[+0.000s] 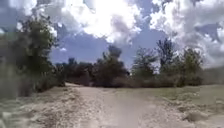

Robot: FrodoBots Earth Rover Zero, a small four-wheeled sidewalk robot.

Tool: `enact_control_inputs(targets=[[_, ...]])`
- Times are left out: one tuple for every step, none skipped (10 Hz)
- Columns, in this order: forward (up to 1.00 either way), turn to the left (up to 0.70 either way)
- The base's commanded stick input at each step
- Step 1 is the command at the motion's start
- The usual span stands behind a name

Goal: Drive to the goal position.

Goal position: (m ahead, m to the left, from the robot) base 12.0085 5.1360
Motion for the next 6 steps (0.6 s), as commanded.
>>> enact_control_inputs(targets=[[0.7,0.0],[0.7,0.0],[0.7,0.0],[0.7,0.0],[0.7,0.0],[0.7,0.0]])
